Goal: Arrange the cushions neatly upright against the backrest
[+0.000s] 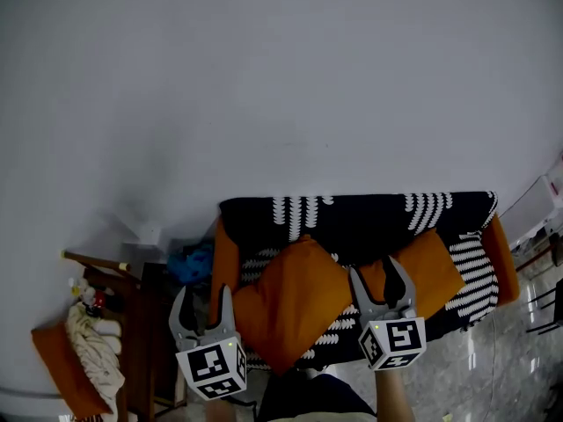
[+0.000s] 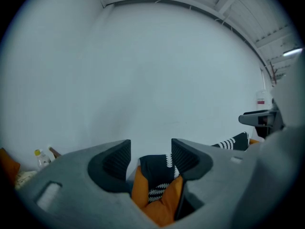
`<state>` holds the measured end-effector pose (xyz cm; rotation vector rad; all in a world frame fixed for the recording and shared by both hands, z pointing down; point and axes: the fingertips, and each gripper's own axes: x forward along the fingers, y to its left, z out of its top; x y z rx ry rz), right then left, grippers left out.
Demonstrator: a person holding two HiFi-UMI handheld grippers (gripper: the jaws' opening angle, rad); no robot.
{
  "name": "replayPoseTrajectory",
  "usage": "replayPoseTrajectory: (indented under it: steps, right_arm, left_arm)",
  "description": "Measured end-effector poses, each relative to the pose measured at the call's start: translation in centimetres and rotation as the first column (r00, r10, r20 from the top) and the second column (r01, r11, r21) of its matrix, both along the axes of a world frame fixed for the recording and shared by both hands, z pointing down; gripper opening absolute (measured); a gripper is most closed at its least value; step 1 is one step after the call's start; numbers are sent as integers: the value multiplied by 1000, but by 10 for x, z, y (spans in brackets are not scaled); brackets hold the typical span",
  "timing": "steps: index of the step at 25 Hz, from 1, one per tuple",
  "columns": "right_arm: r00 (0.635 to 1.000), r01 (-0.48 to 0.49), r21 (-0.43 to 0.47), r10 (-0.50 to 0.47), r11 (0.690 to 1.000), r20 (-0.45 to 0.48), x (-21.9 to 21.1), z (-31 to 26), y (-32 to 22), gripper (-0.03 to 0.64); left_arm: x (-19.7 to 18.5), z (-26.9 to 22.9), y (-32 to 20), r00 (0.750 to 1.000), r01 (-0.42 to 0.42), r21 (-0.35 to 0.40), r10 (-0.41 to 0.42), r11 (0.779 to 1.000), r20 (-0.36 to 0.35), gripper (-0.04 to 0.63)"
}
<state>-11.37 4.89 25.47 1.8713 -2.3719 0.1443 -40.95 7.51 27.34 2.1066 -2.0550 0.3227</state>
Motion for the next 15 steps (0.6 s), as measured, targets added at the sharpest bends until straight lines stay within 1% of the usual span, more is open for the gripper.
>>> replayPoseTrajectory:
  steps: [7,11,15]
  right_arm:
    - [999,34,-61,-34,998,3,-1,26,-30,273]
    - [997,73,-102,-73,992,9,0,44,-50,273]
    - [992,122,-144,-126,982,-15,-2,66,-74,273]
  left_arm:
    - [2,24,-17,1000,26,-61,-26,998,6,272]
    - [5,38,-24,998,60,-107,-58,993,13,272]
    - [8,56,-34,996,89,-151,-88,984,13,272]
